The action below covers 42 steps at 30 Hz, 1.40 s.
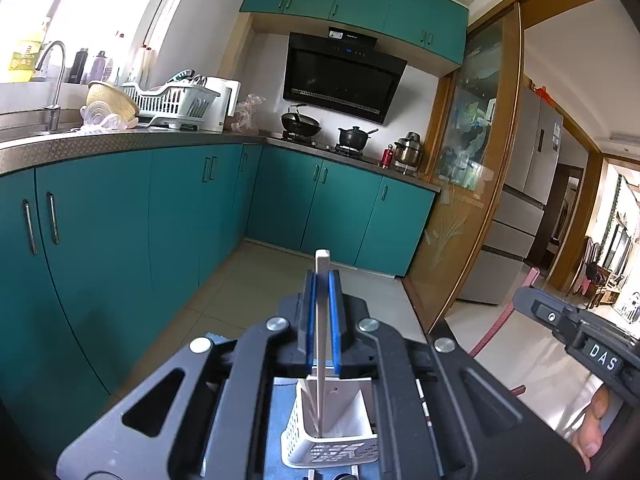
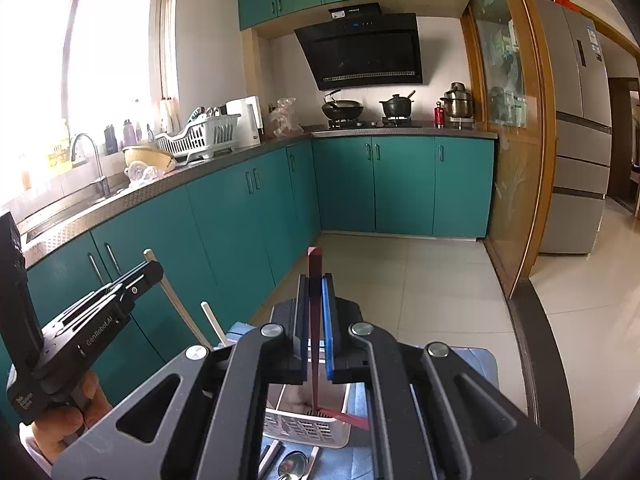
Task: Organize utensils
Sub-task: 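Lower both held chopsticks into the white holder and open both tools, then grasp a beige chopstick with the right tool while the left tool returns to the utensils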
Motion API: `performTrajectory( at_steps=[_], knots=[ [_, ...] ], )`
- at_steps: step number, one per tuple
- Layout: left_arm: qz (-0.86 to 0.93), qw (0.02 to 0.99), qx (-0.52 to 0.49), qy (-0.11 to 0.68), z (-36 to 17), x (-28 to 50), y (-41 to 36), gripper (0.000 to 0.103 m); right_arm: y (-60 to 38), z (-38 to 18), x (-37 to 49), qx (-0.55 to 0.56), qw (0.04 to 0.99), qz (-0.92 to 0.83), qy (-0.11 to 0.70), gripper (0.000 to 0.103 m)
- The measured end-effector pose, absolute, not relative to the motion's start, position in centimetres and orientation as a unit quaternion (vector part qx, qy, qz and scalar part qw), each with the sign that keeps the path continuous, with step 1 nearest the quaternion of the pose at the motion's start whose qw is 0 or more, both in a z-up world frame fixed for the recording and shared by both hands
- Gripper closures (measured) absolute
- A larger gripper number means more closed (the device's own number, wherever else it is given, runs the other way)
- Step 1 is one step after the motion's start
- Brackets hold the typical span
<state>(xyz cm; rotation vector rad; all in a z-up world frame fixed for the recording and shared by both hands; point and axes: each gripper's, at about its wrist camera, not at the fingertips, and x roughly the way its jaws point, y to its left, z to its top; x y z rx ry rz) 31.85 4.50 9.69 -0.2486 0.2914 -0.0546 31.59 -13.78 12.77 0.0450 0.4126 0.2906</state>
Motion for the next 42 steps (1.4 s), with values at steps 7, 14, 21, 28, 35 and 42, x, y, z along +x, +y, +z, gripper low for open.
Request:
performTrajectory(
  at_steps=[7,14,21,28,35,42],
  knots=[
    [-0.026,0.981,-0.117,0.154,8.2,32.0,4.4,0.097,-13.6,10.5,31.6,0.018,0.967,0.136,0.214,0.096],
    [-0.021,0.977,-0.129,0.168,6.5,32.0,4.7,0.097,-13.8,8.0,30.9,0.008,0.965,0.132,0.225,0.096],
    [-0.009,0.981,-0.129,0.148,6.8,29.4,5.7,0.065,-15.9,8.8,27.2,0.01,0.977,0.111,0.181,0.059],
    [0.013,0.98,-0.104,0.17,4.2,24.9,7.8,0.053,-22.7,6.2,20.8,0.05,0.979,0.091,0.176,0.051],
    [-0.026,0.938,-0.059,0.34,-5.9,25.0,7.0,0.051,-22.9,-7.0,24.9,0.1,0.897,0.096,0.419,0.052],
    [-0.087,0.9,-0.035,0.426,-11.0,25.1,3.7,0.066,-14.3,-12.9,27.1,0.036,0.854,0.157,0.494,0.053]
  ],
)
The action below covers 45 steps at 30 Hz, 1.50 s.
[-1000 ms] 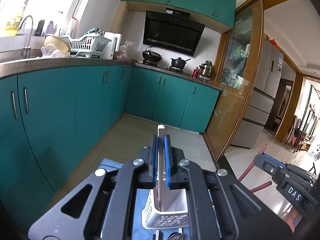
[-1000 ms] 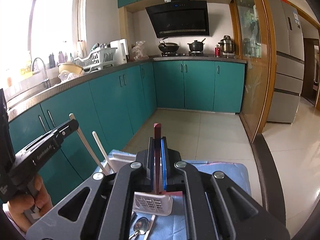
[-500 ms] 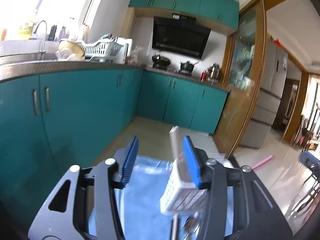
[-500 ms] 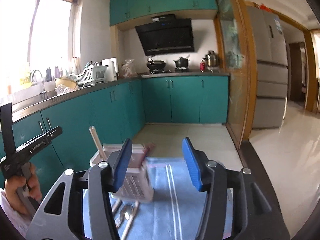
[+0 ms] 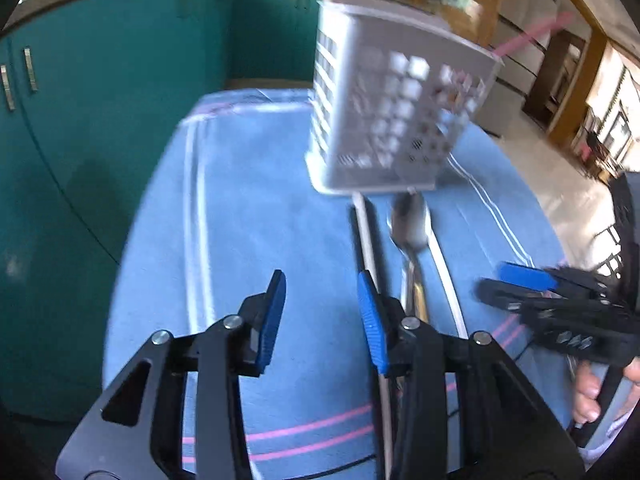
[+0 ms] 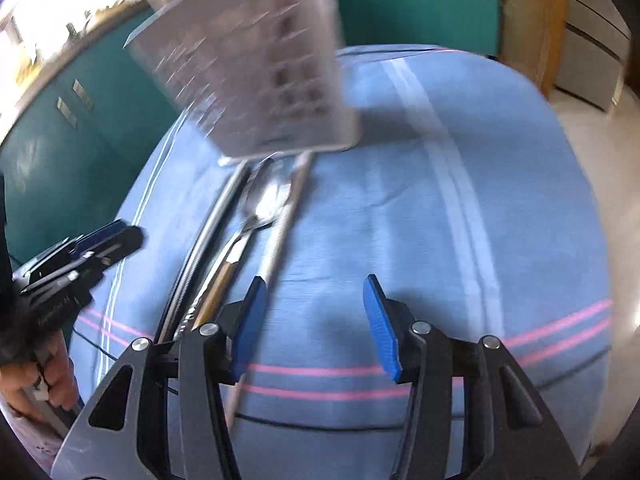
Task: Organize utensils
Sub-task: 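Grasp a beige chopstick with the right tool while the left tool returns to the utensils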
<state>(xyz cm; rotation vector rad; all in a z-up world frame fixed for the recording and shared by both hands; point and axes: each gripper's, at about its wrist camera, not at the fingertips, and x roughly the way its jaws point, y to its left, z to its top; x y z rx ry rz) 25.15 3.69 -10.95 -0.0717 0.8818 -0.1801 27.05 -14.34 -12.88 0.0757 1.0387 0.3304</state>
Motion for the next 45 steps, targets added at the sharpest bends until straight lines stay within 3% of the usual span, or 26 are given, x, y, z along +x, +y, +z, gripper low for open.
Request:
performTrajectory(
  at_steps=[8,10,12,17,20,26,27,28,30,32,45],
  knots=[
    [-0.109,0.884,-0.031,0.453,-12.3,26.1,2.5,0.065,-10.3,-13.8,26.7,-0.089,0.871,0.116,0.47,0.052],
    [-0.111,0.882,-0.028,0.456,-12.6,26.0,2.2,0.065,-10.9,-13.7,26.9,-0.087,0.873,0.095,0.47,0.056],
    [-0.113,0.88,-0.025,0.462,-12.9,26.3,1.8,0.066,-12.2,-13.7,27.1,-0.071,0.873,0.079,0.476,0.069],
    [-0.119,0.878,-0.008,0.463,-13.4,26.7,0.3,0.066,-15.7,-13.7,26.9,-0.039,0.872,0.056,0.485,0.07],
    [-0.113,0.878,-0.007,0.464,-13.5,27.0,0.2,0.085,-16.5,-13.8,26.6,-0.033,0.872,0.053,0.485,0.07],
    [-0.092,0.879,-0.025,0.468,-13.3,26.7,0.6,0.086,-16.4,-13.9,27.1,-0.031,0.869,0.057,0.491,0.07],
    [-0.088,0.88,-0.032,0.466,-13.1,26.5,0.9,0.097,-16.6,-13.9,27.1,-0.029,0.868,0.058,0.492,0.071],
    [-0.082,0.882,-0.034,0.463,-12.8,26.3,1.2,0.097,-16.6,-13.9,26.9,-0.027,0.868,0.059,0.493,0.074],
    [-0.08,0.886,-0.046,0.455,-12.0,26.1,1.7,0.098,-16.9,-13.8,26.8,-0.023,0.866,0.063,0.496,0.095],
    [-0.081,0.888,-0.045,0.451,-11.6,25.9,1.8,0.103,-17.0,-13.8,26.7,-0.017,0.86,0.075,0.505,0.096],
    [-0.073,0.888,-0.056,0.451,-11.5,26.4,2.7,0.103,-19.5,-11.5,26.1,0.043,0.853,0.102,0.51,0.097]
  ],
)
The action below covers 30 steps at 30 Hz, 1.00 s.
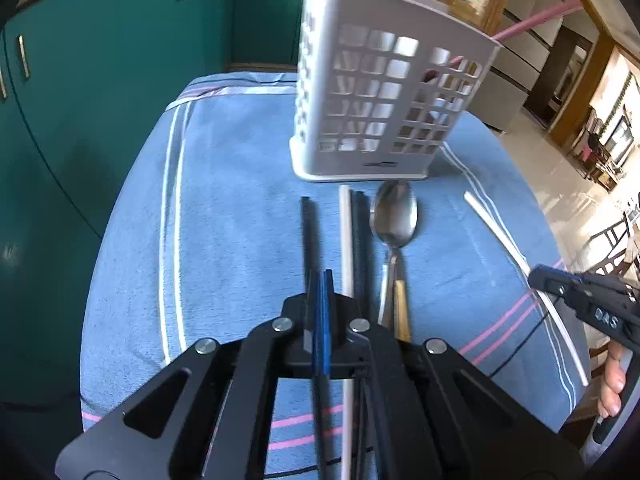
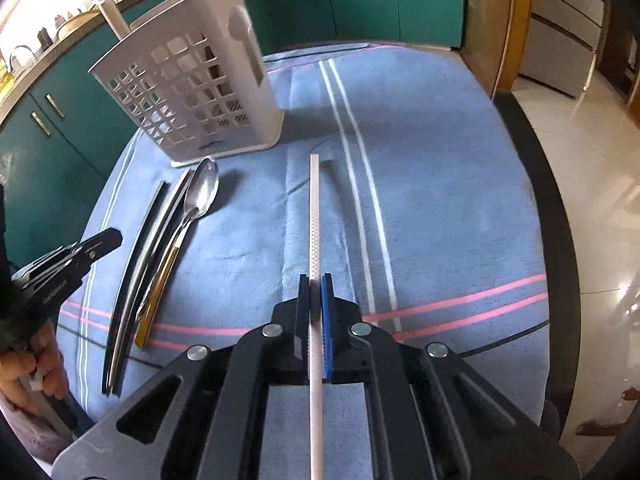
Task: Organize utensils
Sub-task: 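Grasp a beige chopstick with the right tool while the left tool returns to the utensils, then grasp a black chopstick with the left tool while the right tool holds the beige one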
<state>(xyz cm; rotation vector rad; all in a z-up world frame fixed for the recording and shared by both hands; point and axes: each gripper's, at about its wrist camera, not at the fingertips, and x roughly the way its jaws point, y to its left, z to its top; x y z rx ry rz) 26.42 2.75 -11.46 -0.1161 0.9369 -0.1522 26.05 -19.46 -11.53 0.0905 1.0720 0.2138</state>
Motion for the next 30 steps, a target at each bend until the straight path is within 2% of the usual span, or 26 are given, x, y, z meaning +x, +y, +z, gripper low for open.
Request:
performTrajectory(
  at_steps=[2,5,6,8,12,15,30],
  knots=[
    [-0.067,0.886,-0.061,0.454,-11.7,26.7,3.2,0.103,-18.9,-11.5,25.8,0.043,0.846,0.144,0.511,0.096],
    [-0.061,0.884,-0.065,0.459,-12.1,27.1,3.7,0.103,-18.5,-11.4,25.7,0.054,0.847,0.158,0.504,0.082],
    [-0.061,0.882,-0.069,0.462,-12.3,27.3,3.8,0.103,-18.5,-11.4,25.8,0.051,0.849,0.151,0.505,0.081],
    [-0.066,0.879,-0.072,0.466,-12.6,27.6,3.6,0.1,-18.6,-11.7,26.1,0.049,0.847,0.138,0.511,0.081],
    [-0.075,0.873,-0.069,0.477,-13.3,28.9,2.5,0.084,-18.8,-12.5,26.6,0.055,0.842,0.129,0.521,0.081],
    [-0.073,0.875,-0.048,0.476,-13.3,30.9,1.7,0.079,-18.7,-12.8,27.4,0.052,0.842,0.121,0.523,0.081],
    [-0.059,0.873,-0.008,0.484,-14.1,35.3,1.3,0.078,-12.7,-13.9,33.4,-0.057,0.85,0.078,0.517,0.081]
  ],
)
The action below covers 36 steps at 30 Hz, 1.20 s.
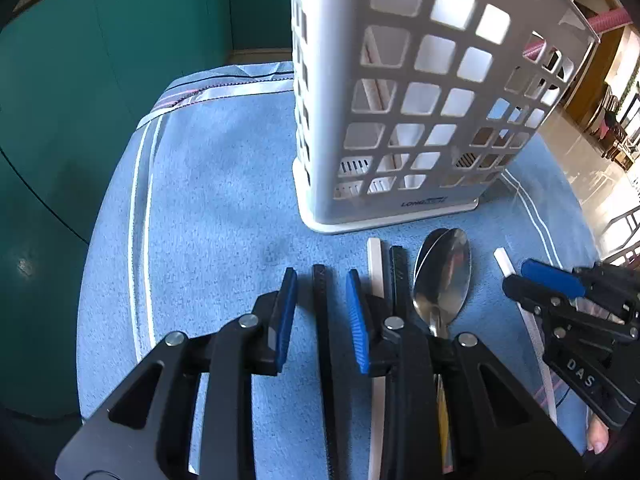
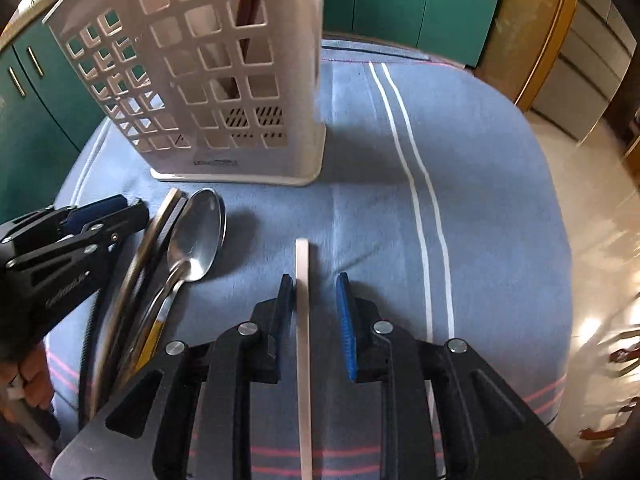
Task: Organize utensils
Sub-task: 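Grasp a black chopstick with the left tool while the right tool holds the beige one, then lift both chopsticks up over the white holder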
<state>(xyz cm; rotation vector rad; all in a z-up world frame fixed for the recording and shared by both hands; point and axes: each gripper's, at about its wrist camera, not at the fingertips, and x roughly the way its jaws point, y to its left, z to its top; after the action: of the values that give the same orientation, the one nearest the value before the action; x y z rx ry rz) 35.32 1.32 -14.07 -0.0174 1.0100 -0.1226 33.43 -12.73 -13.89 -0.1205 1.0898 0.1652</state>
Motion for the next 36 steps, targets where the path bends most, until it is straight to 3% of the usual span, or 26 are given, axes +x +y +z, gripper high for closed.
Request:
performTrajectory(
  at_steps=[14,16,17,18,23,29,36],
  knots=[
    [-0.049,0.88,0.017,0.473,-13.6,33.7,-0.4,0.077,-11.1,-13.7,34.5,-0.089,0.856,0.072,0.504,0.081],
    [-0.047,0.881,0.019,0.471,-13.6,33.5,-0.6,0.08,-10.8,-13.8,34.4,-0.094,0.856,0.075,0.502,0.084],
    [-0.047,0.881,0.022,0.47,-13.6,33.4,-0.7,0.091,-10.6,-13.9,34.1,-0.094,0.857,0.077,0.502,0.09],
    [-0.05,0.881,0.019,0.47,-13.6,33.4,-0.7,0.096,-10.4,-13.8,34.1,-0.094,0.856,0.083,0.501,0.095],
    [-0.055,0.881,-0.006,0.47,-13.3,32.4,0.3,0.097,-10.2,-13.6,32.6,-0.075,0.854,0.111,0.503,0.096],
    [-0.064,0.906,-0.045,0.417,-8.1,29.8,2.4,0.097,-11.9,-9.2,29.1,-0.027,0.869,0.159,0.468,0.096],
    [-0.075,0.948,-0.069,0.301,1.3,25.6,4.5,0.097,-15.4,-0.1,25.4,0.024,0.9,0.215,0.378,0.096]
  ],
)
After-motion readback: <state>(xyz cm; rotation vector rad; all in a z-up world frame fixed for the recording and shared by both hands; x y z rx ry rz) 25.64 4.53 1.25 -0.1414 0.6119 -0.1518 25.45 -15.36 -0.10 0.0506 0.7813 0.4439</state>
